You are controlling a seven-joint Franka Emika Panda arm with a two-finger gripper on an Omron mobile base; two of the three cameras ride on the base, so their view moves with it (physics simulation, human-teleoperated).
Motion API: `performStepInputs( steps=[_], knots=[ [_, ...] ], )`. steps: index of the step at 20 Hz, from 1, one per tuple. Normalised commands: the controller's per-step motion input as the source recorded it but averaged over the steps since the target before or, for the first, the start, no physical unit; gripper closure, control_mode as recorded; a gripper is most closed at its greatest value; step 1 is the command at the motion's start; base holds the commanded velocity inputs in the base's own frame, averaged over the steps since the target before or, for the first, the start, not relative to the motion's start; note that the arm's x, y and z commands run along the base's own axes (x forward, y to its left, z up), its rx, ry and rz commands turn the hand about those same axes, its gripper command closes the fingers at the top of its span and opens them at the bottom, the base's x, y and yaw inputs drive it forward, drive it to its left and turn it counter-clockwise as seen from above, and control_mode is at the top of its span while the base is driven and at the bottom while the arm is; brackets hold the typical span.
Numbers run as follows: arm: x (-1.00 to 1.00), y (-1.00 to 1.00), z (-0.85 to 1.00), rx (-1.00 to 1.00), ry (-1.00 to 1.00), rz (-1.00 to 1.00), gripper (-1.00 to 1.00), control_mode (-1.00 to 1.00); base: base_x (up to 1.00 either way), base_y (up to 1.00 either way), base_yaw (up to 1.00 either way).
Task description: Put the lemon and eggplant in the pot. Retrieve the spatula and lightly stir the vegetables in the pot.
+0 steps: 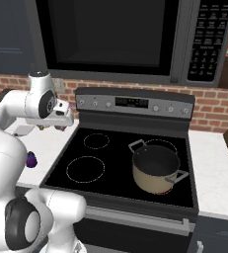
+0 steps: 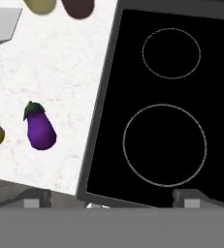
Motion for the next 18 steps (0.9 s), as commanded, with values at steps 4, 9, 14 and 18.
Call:
performStepInputs(
  steps=[4, 9, 14, 18],
  knots=[
    [0.00, 0.93, -0.59, 0.00, 0.11, 0.10, -1.00, -1.00, 0.00, 0.00, 0.00],
    [0.00, 0.81, -0.56, 0.00, 0.12, 0.08, -1.00, -1.00, 0.00, 0.00, 0.00],
    [0.00, 0.63, -0.57, 0.00, 0.09, 0.04, -1.00, -1.00, 0.00, 0.00, 0.00],
    [0.00, 0.41, -0.57, 0.00, 0.03, 0.02, -1.00, -1.00, 0.00, 0.00, 0.00]
  ],
)
